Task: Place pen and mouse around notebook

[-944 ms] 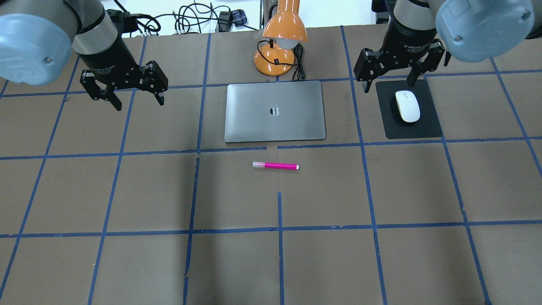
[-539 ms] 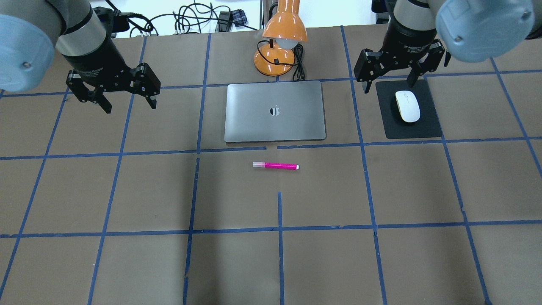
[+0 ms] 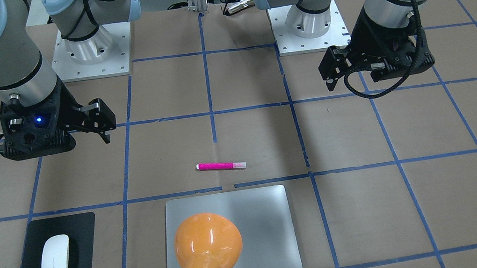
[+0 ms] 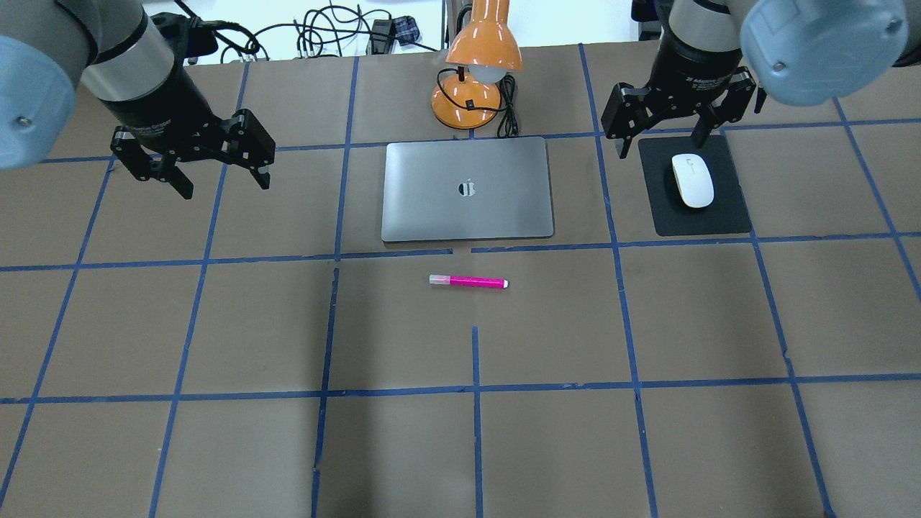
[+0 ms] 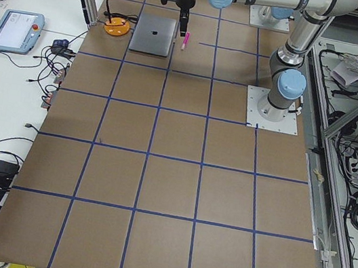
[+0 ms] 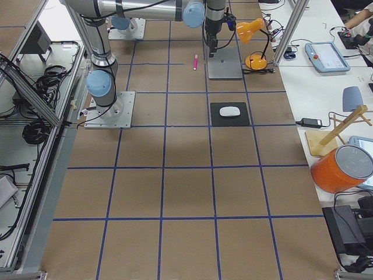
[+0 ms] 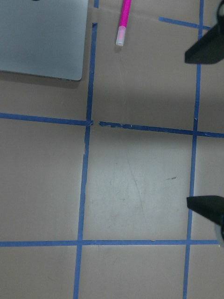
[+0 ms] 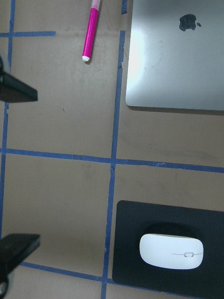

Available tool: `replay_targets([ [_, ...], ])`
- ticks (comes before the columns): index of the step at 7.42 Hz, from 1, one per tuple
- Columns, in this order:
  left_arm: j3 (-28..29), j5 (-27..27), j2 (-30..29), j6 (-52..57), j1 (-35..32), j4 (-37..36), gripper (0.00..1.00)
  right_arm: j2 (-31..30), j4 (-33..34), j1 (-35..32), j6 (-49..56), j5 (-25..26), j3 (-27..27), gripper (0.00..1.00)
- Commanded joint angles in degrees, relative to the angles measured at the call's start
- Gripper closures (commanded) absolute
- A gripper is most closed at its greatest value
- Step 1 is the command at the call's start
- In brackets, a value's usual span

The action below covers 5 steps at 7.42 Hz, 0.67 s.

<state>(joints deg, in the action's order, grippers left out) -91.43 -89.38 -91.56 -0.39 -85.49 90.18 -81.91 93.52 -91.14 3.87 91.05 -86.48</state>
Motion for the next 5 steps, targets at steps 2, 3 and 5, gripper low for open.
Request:
replay_targets([
  [2, -1.03, -0.27, 0.33, -0.05, 0.15, -0.26, 0.00, 0.00, 0.00, 0.00, 0.00, 0.00, 0.00, 0.00],
  [3, -1.03, -0.27, 0.42, 0.03, 0.32, -0.35, 0.00, 0.00, 0.00, 0.00, 0.00, 0.00, 0.00, 0.00],
  [5, -0.94, -0.18, 0.51, 0.03, 0.41, -0.44, 0.00, 0.00, 0.00, 0.00, 0.00, 0.00, 0.00, 0.00],
])
